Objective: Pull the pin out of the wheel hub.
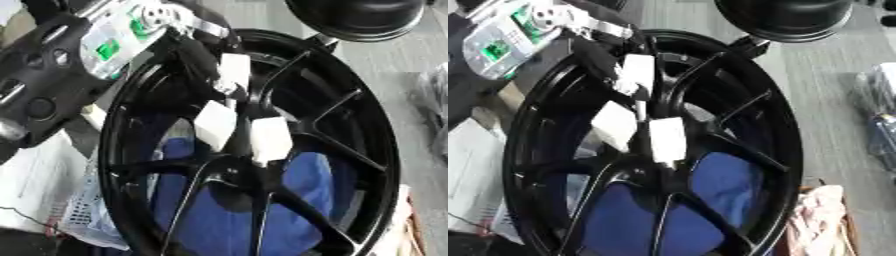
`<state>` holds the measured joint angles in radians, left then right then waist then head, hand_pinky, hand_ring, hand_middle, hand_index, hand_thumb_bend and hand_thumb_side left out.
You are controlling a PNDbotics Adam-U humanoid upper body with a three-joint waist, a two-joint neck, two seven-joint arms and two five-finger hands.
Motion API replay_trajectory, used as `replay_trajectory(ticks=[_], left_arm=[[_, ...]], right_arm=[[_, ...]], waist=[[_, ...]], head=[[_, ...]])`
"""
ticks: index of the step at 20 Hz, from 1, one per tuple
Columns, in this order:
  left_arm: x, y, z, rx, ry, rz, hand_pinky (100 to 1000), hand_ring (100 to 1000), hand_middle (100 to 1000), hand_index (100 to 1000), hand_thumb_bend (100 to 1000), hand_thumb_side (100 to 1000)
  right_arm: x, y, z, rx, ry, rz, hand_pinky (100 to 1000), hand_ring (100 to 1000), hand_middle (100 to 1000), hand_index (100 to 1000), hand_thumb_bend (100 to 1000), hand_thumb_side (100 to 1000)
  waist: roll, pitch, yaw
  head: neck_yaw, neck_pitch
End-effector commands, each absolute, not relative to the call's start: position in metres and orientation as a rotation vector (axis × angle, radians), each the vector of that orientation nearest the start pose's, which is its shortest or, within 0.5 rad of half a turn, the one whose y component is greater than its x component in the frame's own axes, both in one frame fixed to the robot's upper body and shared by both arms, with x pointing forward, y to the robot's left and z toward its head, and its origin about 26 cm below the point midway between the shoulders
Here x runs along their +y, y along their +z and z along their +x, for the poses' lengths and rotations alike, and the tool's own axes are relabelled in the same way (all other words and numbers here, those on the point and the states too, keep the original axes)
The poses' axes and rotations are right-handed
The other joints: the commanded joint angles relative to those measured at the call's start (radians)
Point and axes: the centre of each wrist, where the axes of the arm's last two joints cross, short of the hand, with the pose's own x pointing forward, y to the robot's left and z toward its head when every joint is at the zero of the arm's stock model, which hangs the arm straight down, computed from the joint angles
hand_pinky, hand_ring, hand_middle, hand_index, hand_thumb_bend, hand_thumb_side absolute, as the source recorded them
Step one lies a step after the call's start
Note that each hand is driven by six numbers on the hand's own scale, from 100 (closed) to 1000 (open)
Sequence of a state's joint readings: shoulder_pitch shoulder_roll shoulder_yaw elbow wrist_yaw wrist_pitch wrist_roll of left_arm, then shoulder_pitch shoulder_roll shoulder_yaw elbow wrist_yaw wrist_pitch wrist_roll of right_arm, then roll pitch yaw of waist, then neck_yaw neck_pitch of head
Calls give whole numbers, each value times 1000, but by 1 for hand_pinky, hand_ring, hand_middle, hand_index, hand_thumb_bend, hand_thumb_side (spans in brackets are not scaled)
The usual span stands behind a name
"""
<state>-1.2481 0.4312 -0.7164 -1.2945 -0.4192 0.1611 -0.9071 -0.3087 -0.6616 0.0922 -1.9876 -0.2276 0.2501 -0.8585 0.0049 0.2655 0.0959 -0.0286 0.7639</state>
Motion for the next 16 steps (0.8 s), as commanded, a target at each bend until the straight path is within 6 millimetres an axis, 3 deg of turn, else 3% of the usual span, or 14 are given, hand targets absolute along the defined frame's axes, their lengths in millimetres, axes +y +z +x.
replay_trajectory(ticks=[1,7,9,13,16], left_arm=[[79,313,411,-1225,-2101,441,808,753,733,810,449,616],[79,314,411,-1226,-2073,434,741,616,637,758,329,512],[79,316,410,-1228,-2062,435,728,565,651,755,299,475],[78,320,408,-1238,-2049,440,722,528,641,743,273,427],[78,322,406,-1247,-2042,443,682,492,578,698,240,370]], right_arm=[[-287,231,296,-2074,-315,-756,578,596,537,634,100,740],[-287,231,296,-2077,-324,-755,577,596,537,633,100,745],[-287,231,296,-2076,-325,-752,577,597,538,634,100,749],[-287,231,296,-2076,-331,-754,578,598,537,634,100,750],[-287,231,296,-2076,-333,-755,578,598,536,633,100,752]], waist=[[0,-17,-2],[0,-16,-5],[0,-17,-5],[0,-18,-3],[-1,-19,-3]], head=[[1,6],[1,6],[3,6],[2,6],[1,6]])
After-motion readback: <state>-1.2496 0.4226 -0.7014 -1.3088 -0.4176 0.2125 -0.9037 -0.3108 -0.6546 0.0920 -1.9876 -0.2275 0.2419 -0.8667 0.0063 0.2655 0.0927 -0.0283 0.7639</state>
